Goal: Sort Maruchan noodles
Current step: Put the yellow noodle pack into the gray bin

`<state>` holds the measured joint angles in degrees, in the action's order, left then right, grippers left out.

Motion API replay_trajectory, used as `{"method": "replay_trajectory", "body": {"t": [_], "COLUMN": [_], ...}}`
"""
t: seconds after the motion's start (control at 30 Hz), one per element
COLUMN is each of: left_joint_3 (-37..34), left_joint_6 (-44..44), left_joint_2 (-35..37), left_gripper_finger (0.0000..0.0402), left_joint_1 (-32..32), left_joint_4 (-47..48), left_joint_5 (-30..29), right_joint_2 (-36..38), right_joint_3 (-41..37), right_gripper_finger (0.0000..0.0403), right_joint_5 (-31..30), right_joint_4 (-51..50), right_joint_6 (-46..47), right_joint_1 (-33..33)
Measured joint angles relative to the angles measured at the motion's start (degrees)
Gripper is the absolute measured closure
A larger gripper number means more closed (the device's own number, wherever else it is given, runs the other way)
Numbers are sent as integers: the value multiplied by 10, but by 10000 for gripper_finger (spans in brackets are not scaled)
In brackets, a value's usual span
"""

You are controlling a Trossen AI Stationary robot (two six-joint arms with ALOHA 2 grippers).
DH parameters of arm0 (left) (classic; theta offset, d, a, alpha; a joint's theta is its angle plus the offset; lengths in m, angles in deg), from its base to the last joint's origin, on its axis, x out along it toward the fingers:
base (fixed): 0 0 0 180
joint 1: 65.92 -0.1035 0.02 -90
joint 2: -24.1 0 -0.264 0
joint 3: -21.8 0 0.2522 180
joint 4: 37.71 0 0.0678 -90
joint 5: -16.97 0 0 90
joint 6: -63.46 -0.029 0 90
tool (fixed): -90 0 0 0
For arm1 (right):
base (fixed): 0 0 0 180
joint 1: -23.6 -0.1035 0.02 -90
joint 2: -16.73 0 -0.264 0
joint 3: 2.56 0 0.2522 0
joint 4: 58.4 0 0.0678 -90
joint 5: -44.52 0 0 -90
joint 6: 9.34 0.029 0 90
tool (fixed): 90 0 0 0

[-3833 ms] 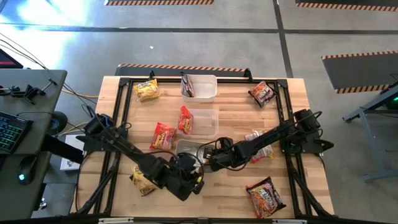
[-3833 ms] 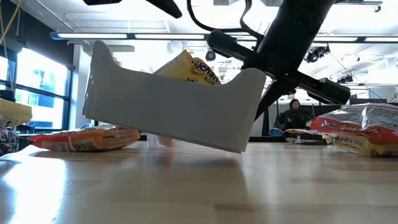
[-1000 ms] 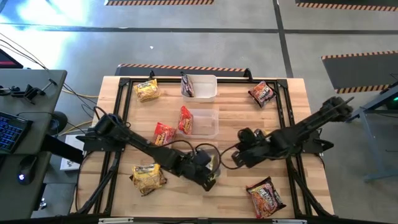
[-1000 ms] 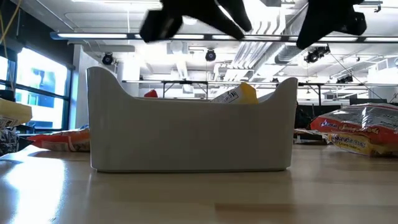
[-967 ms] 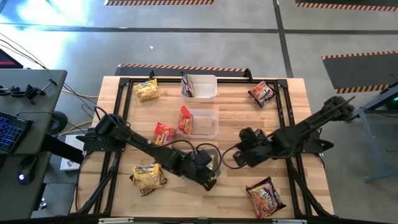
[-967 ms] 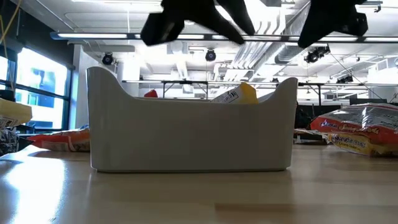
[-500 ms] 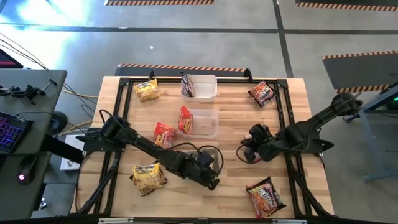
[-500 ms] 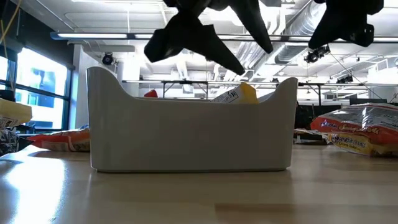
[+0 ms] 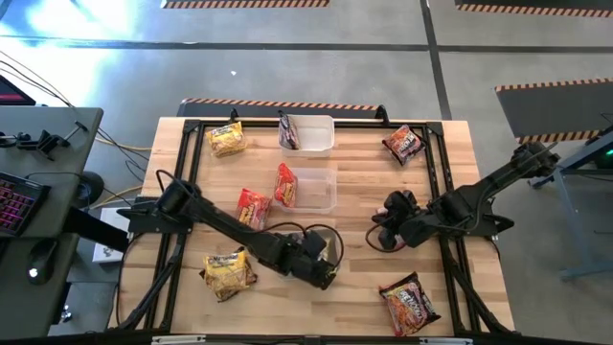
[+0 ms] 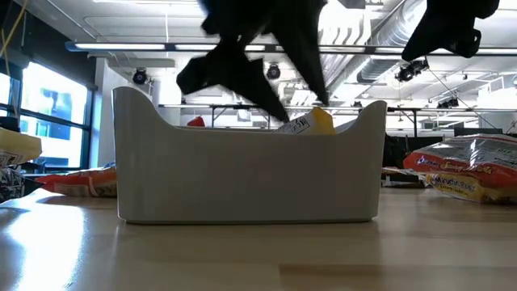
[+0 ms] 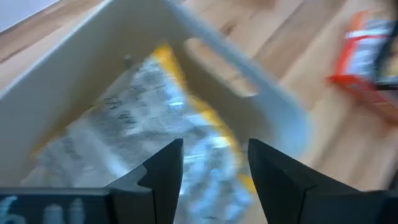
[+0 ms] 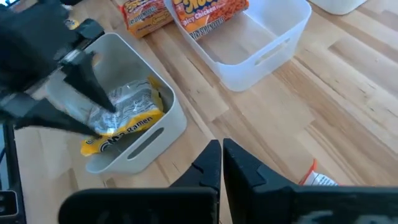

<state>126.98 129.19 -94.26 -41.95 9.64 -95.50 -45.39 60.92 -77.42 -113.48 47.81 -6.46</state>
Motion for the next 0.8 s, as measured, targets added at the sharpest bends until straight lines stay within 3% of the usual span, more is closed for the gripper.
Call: {"method": "replay_trajectory", "body": {"t": [0.8], "left_joint_3": [0], "left_joint_6": [-54], "left_joint_2": [-6], "left_gripper_finger": [218], "left_joint_1": [-22], "left_joint_4": [7], "left_joint_5": [71], "right_joint_2": [0], "right_joint_3": [0], "right_gripper_finger": [403], "right_joint_5": [-19], "right_joint_4": [0], "right_joint_6": [-7], "right_joint_1": [0]}}
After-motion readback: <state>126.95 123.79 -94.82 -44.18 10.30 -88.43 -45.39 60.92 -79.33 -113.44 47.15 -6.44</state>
